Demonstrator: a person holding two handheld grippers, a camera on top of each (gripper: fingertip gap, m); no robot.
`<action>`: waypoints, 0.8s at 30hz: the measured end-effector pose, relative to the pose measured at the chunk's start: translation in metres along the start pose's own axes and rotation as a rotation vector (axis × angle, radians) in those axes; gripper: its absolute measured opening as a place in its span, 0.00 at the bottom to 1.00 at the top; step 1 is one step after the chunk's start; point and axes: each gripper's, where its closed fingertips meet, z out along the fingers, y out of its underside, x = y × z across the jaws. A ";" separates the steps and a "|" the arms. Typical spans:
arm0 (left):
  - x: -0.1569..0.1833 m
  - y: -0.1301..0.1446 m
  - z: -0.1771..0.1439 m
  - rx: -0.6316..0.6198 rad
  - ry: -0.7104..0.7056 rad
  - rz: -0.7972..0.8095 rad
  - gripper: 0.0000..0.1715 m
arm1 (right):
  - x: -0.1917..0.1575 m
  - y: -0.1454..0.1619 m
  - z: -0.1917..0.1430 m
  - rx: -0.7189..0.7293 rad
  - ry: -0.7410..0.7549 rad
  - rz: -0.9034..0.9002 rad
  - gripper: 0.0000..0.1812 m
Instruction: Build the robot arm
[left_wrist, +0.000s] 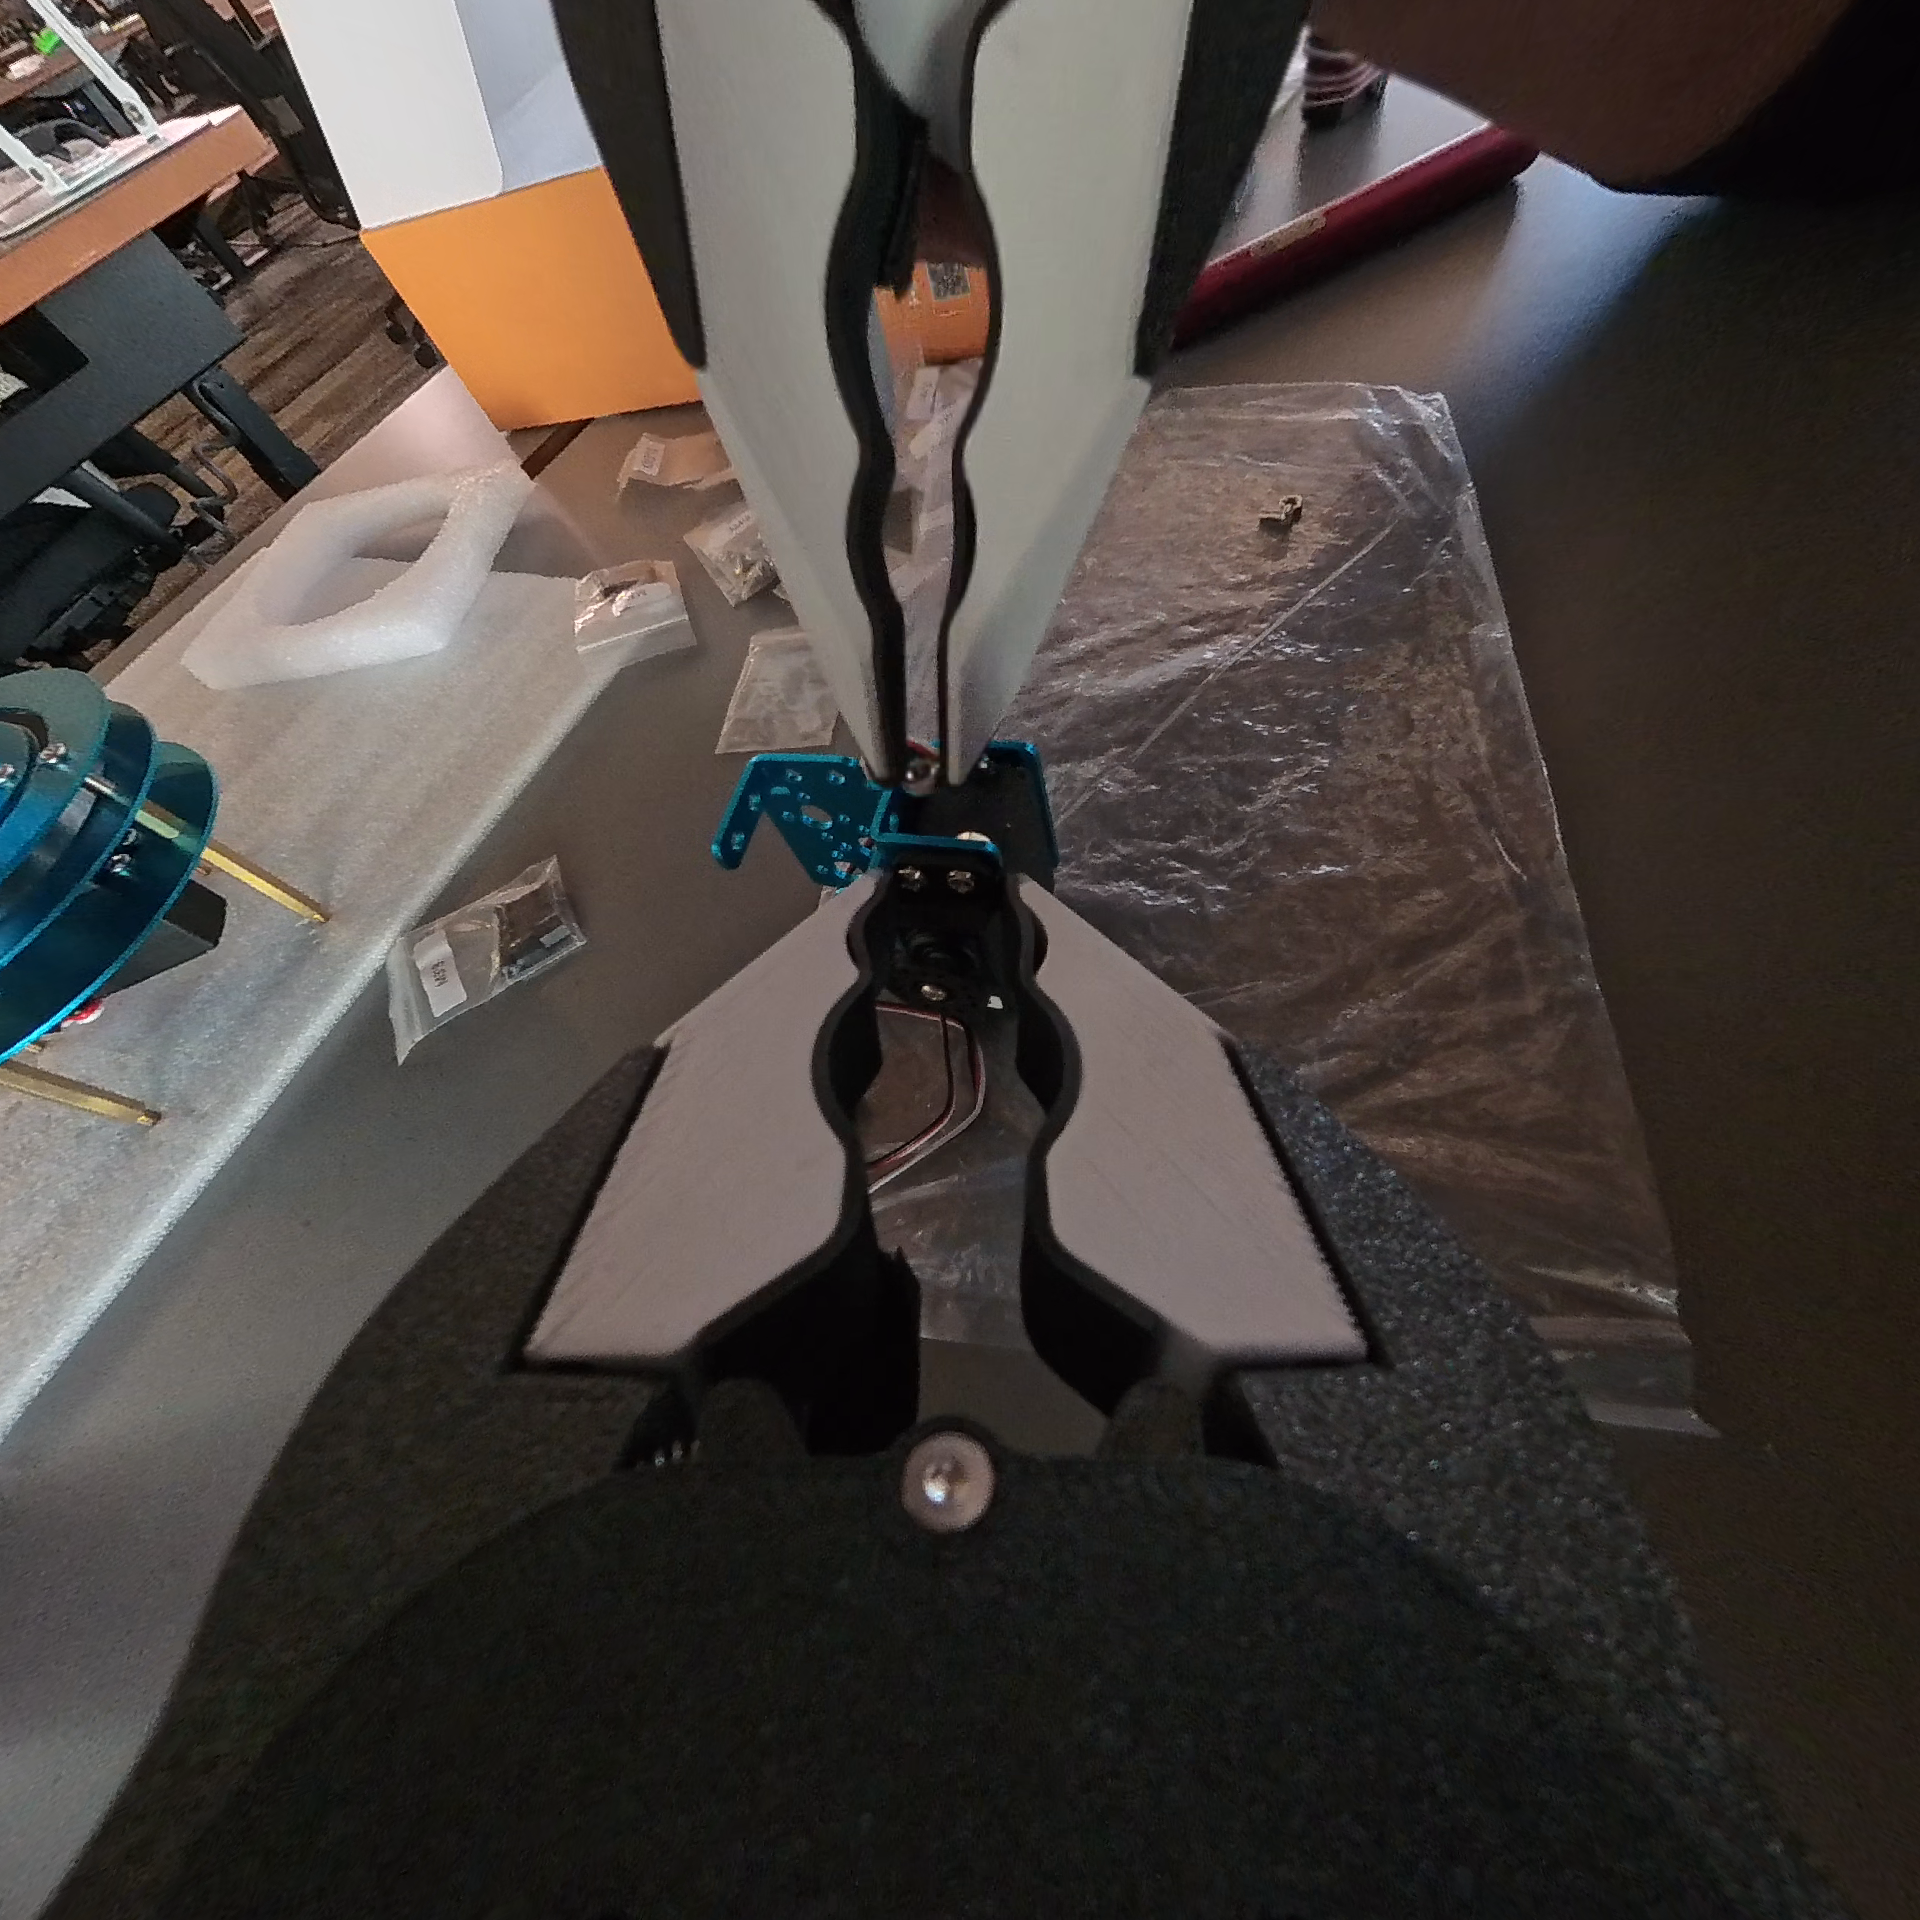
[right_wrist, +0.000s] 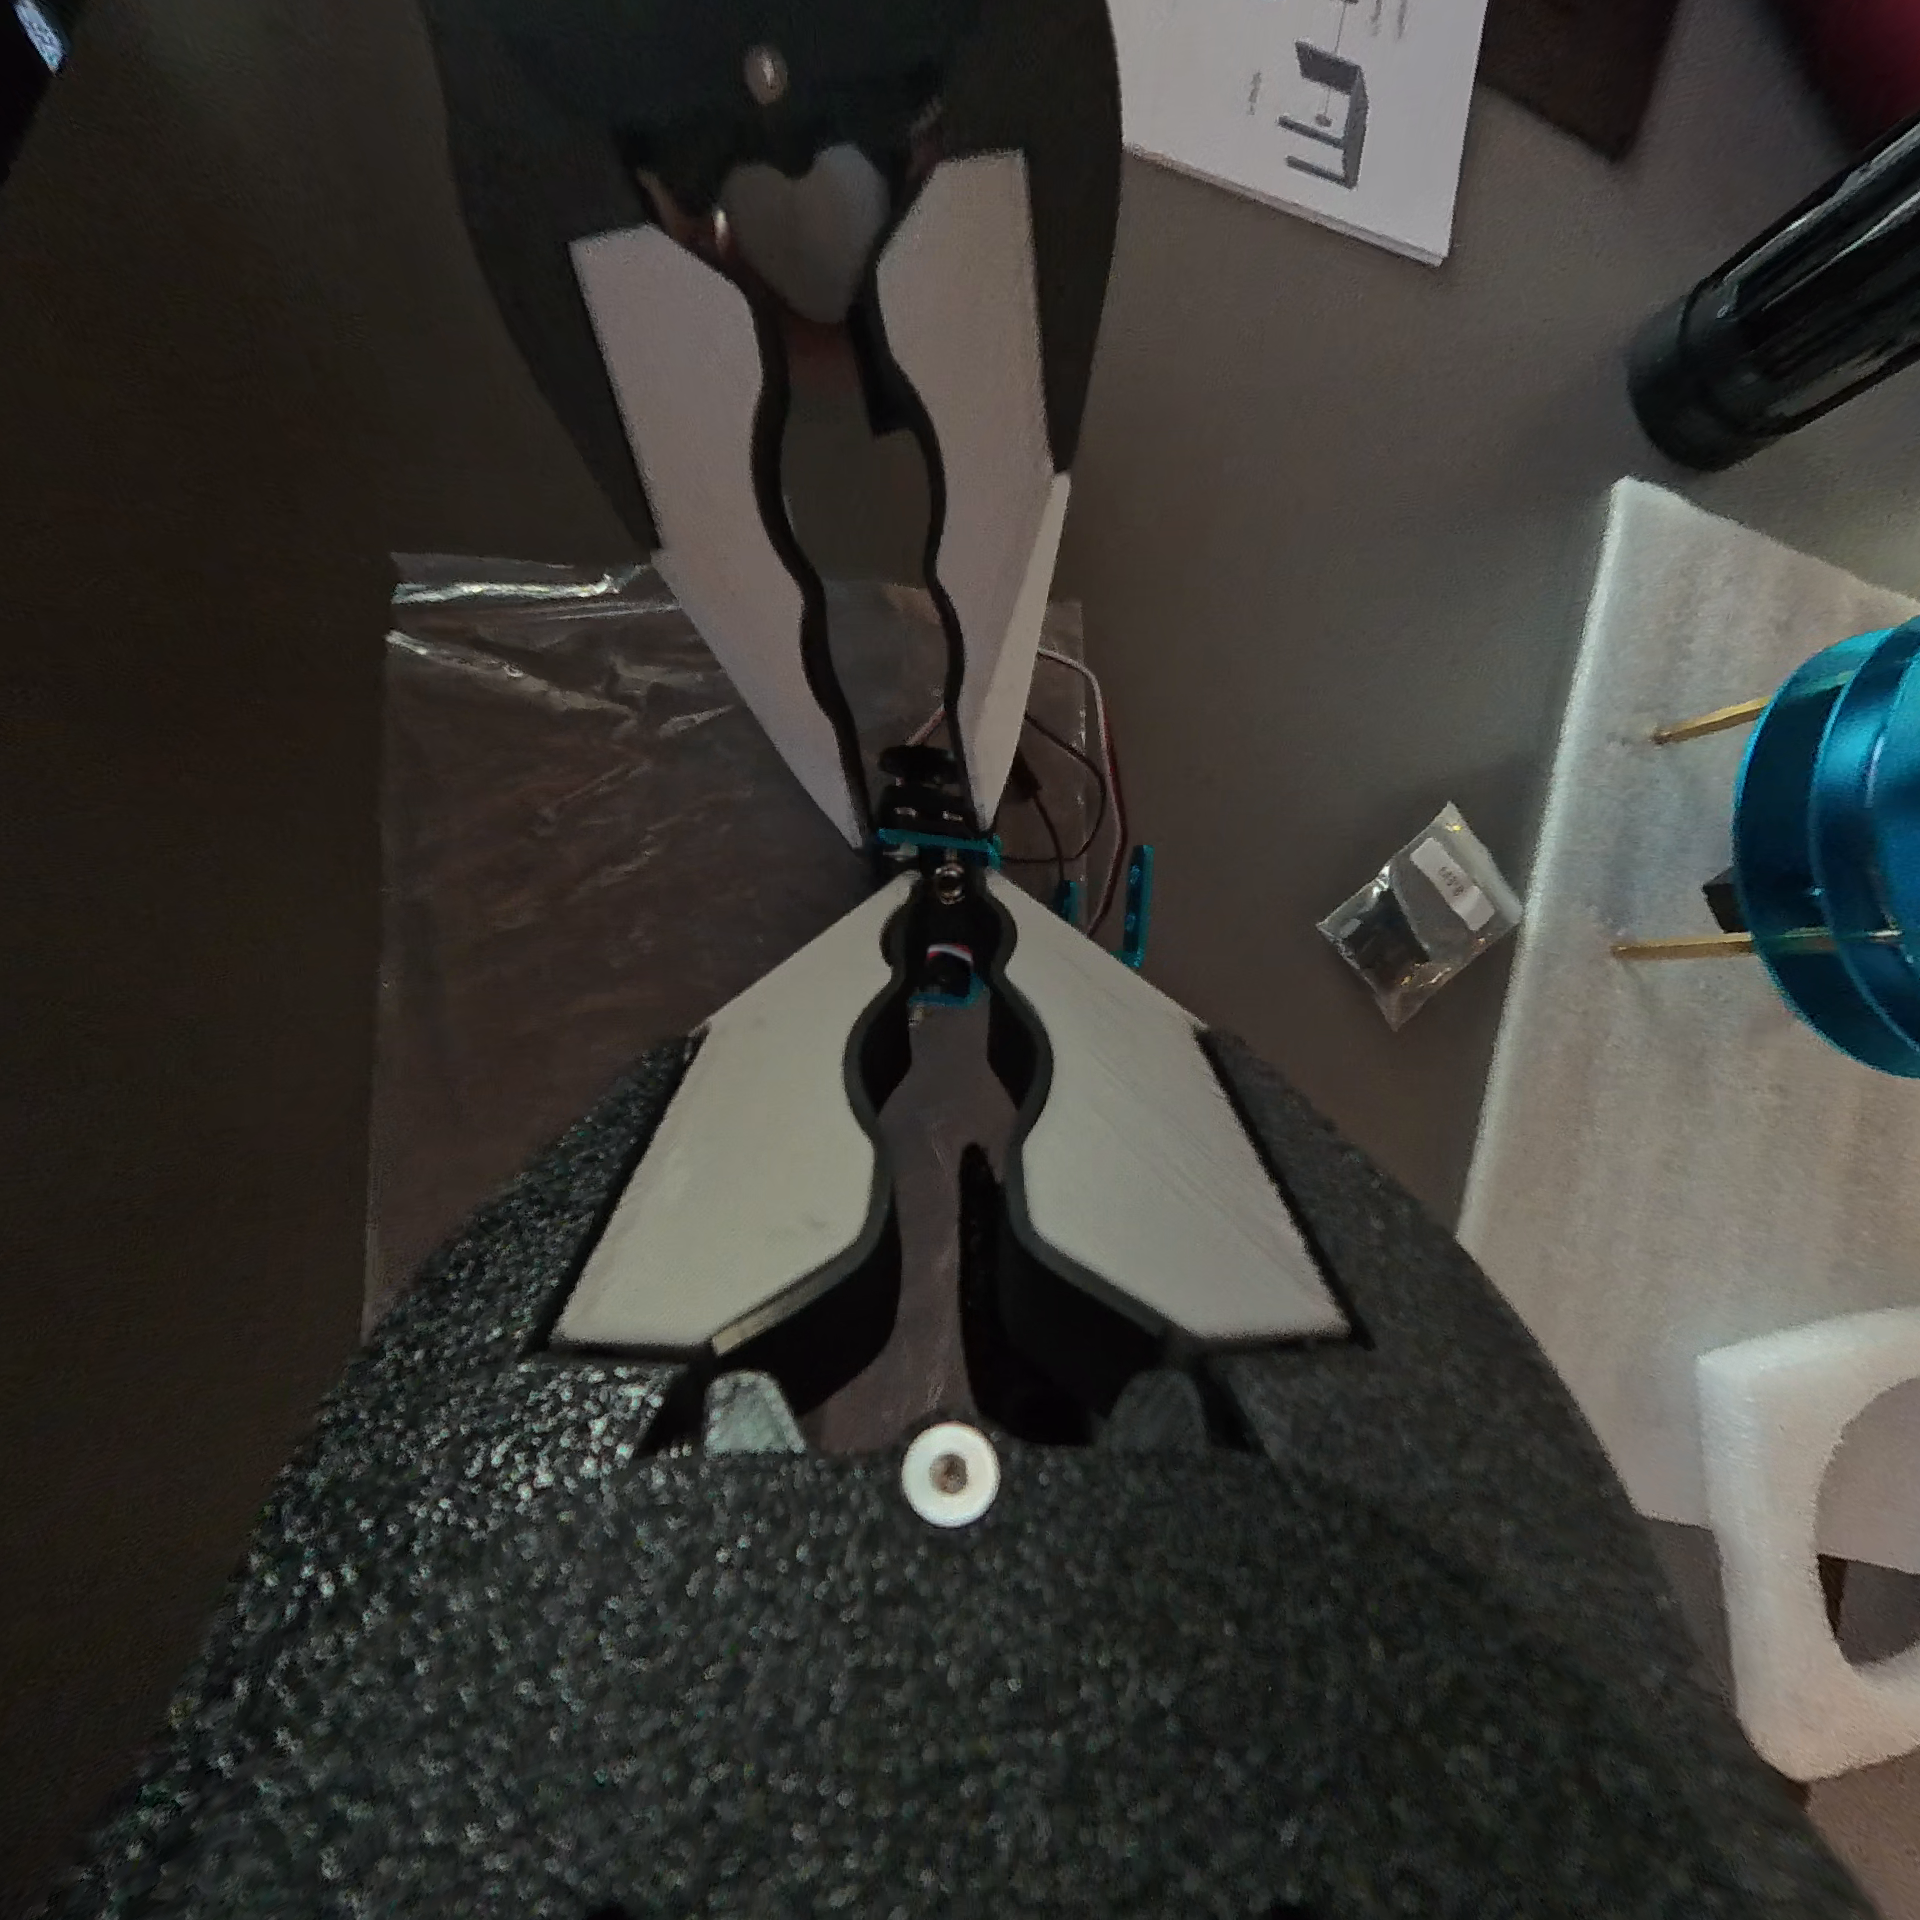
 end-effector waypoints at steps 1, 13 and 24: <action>0.000 0.000 0.000 0.000 0.000 0.000 0.11 | 0.001 0.002 0.002 -0.005 0.009 -0.002 0.03; 0.000 0.000 0.000 -0.001 -0.005 0.003 0.11 | 0.002 -0.002 0.008 0.015 0.166 -0.287 0.03; -0.001 0.001 -0.001 0.002 0.017 -0.003 0.11 | 0.002 -0.002 0.010 0.023 0.255 -0.341 0.03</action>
